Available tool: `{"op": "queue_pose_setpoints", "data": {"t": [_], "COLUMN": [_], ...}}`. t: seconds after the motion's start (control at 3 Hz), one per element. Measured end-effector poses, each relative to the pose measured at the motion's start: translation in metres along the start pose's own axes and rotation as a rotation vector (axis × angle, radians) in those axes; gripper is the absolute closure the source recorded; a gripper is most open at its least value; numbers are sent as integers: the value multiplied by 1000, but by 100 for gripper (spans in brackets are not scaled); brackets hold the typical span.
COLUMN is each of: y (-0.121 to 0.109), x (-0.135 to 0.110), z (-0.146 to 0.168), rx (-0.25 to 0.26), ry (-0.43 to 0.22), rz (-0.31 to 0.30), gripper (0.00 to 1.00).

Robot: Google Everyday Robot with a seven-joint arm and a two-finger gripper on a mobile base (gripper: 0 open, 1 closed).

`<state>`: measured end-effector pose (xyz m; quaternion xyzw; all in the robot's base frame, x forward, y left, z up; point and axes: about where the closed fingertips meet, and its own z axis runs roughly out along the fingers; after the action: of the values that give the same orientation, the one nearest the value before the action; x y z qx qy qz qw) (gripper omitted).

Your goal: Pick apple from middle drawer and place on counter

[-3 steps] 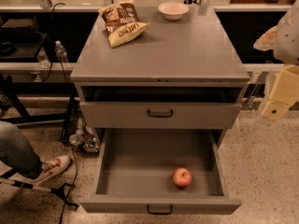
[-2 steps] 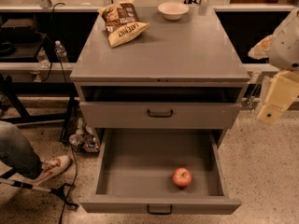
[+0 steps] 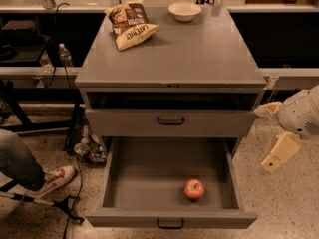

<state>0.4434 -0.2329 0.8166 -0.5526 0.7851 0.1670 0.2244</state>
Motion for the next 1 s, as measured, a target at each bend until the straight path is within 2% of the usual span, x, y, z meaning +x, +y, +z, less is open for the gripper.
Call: {"op": "queue_pose_setpoints", "data": {"t": [0.33, 0.67, 1.0], "y": [0, -16, -42], "x": [0, 11, 35], "z": [0, 22, 77], "rx": [0, 33, 82], "ry": [0, -31, -68], "rz": [0, -3, -23], "gripper": [0, 0, 0]}}
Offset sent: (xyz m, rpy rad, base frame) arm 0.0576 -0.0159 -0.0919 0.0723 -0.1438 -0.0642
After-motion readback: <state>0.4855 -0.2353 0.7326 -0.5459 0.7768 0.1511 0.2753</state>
